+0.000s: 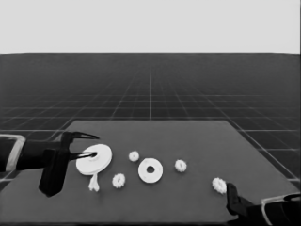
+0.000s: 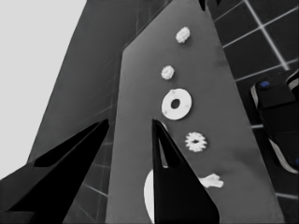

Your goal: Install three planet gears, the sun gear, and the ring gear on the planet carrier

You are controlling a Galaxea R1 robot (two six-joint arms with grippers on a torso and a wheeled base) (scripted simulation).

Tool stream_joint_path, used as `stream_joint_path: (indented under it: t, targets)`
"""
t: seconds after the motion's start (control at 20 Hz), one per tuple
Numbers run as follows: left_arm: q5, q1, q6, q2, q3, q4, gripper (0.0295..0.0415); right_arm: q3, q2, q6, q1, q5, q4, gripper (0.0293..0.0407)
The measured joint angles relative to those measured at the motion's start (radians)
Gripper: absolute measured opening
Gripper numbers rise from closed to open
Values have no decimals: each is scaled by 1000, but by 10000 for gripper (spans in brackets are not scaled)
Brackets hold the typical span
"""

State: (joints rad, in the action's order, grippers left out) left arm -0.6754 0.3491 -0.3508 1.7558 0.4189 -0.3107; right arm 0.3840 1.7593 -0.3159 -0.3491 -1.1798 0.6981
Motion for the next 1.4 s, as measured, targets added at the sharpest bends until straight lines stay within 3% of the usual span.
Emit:
stream_joint_path:
  t: [0.05,0.1,0.15,0.2,0.25,0.3,0.35,0.4,0.45,0.55,0.65,0.7,0.75,0.85,1.2,1.3,1.4]
  targets:
    - [-49,-71,3,-3,-71,73,295,-53,14,3,-54,23,-76,293]
    - [-30,-45,2,-2,-43,44,297,-29,8,2,-34,14,-45,308]
    - [-18,-29,1,-1,-25,26,314,-16,5,1,-22,8,-26,337]
    - [-11,-20,1,-1,-15,15,347,-8,3,1,-15,4,-16,368]
    - [-450,-225,487,227,-65,-472,375,-3,1,0,-11,2,-9,380]
    - [-935,-333,987,533,21,-534,394,-1,1,0,-9,1,-6,383]
    - [-983,-350,1428,689,203,-309,403,1,0,0,-7,1,-3,384]
    - [-963,-354,1633,736,363,-141,398,2,0,0,-7,0,-2,384]
    - [-927,-358,1721,756,479,-39,391,2,0,0,-6,0,-1,385]
    - [-888,-365,1777,779,606,59,386,3,0,0,-6,0,-1,385]
    - [-876,-367,1788,790,658,95,385,3,0,0,-6,0,-1,385]
    - [-873,-368,1789,792,671,102,385,3,0,0,-6,0,-1,385]
    - [-855,-459,1766,803,715,9,385,3,0,0,-6,0,0,385]
    - [-824,-554,1731,821,782,-69,385,3,0,0,-6,0,0,385]
    - [-802,-594,1709,834,826,-103,385,3,0,0,-6,0,0,385]
    - [-802,-594,1709,834,827,-104,314,3,0,0,-6,0,0,385]
    - [-801,-594,1709,834,827,-104,312,3,0,0,-6,0,0,385]
